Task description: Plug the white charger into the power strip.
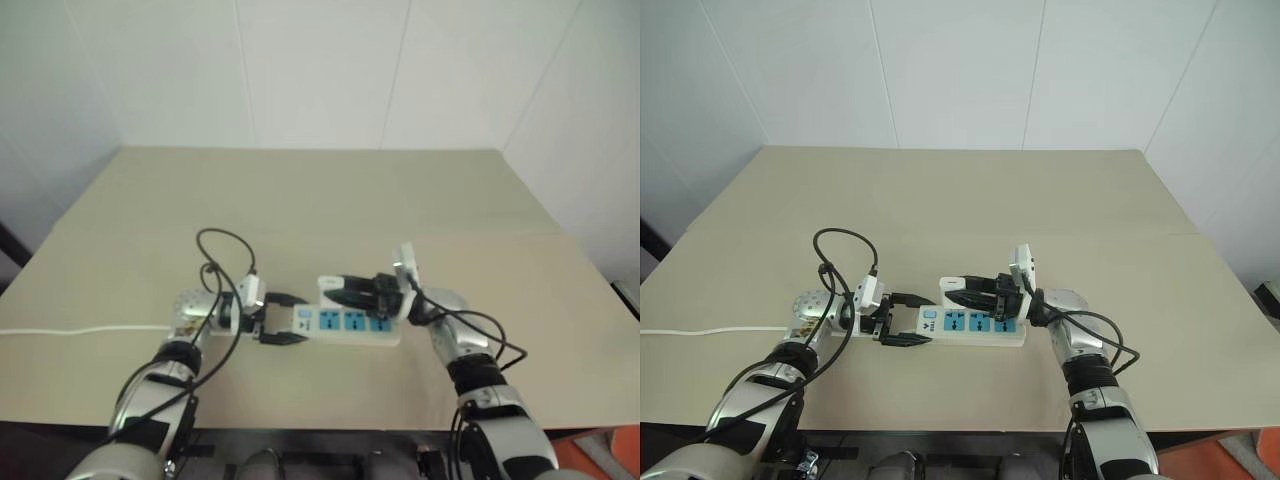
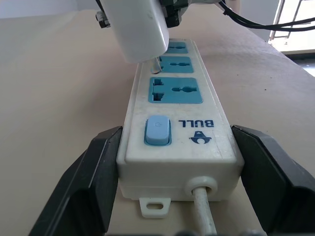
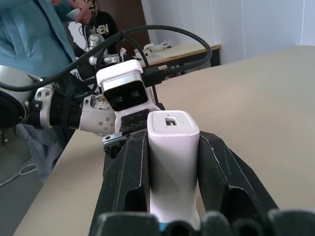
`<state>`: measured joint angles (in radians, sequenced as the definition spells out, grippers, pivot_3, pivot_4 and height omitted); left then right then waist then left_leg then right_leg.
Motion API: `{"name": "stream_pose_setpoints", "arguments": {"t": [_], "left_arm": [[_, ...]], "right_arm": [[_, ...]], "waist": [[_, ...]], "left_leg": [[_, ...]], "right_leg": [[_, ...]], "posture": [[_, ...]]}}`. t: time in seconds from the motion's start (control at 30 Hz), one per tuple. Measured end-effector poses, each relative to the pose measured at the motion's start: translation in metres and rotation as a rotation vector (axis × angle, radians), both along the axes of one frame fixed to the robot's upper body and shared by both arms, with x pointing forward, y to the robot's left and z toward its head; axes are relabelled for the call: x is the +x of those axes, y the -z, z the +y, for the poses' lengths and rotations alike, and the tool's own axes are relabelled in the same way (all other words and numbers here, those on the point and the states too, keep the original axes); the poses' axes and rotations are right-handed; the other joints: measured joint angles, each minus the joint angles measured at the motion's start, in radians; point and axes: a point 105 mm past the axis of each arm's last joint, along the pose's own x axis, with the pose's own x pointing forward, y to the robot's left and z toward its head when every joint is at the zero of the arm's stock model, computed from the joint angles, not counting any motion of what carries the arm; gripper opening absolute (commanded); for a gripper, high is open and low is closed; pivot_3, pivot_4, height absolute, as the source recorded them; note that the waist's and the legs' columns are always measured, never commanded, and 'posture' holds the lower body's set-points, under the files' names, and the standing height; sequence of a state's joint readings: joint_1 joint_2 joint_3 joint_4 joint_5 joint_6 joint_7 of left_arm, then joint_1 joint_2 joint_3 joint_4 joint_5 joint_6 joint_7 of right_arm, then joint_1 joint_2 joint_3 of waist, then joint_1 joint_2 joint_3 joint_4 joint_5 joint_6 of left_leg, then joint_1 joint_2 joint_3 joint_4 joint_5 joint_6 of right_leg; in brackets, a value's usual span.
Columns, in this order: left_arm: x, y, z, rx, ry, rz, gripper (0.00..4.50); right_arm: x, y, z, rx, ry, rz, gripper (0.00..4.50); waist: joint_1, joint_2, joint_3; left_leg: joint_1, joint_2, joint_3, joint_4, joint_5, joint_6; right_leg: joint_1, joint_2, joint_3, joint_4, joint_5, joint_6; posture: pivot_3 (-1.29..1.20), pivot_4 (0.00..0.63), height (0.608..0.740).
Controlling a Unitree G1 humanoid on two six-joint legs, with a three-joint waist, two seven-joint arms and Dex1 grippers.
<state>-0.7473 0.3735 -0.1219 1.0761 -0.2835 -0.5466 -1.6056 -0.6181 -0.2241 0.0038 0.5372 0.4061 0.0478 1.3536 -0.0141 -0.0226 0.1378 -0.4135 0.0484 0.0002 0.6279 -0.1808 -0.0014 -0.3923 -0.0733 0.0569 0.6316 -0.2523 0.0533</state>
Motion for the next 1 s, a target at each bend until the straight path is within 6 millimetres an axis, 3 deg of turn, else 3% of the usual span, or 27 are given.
{"name": "stream_pose_setpoints", "arguments": {"t": [1.0], "left_arm": [[0.000,0.002,0.001,0.007,-0.001,0.064,3.22]], "right_arm": [[-0.001,0.020,0.002,-0.024,-0.002,-0.013,1.12]], "waist": [[-0.001,0.000,0.000]], "left_leg": [[0.004,0.000,0.000,0.000,0.000,0.000]], "right_leg": [[0.003,0.000,0.000,0.000,0.000,0.000]], "posture": [[0.00,0.150,0.740]]}}
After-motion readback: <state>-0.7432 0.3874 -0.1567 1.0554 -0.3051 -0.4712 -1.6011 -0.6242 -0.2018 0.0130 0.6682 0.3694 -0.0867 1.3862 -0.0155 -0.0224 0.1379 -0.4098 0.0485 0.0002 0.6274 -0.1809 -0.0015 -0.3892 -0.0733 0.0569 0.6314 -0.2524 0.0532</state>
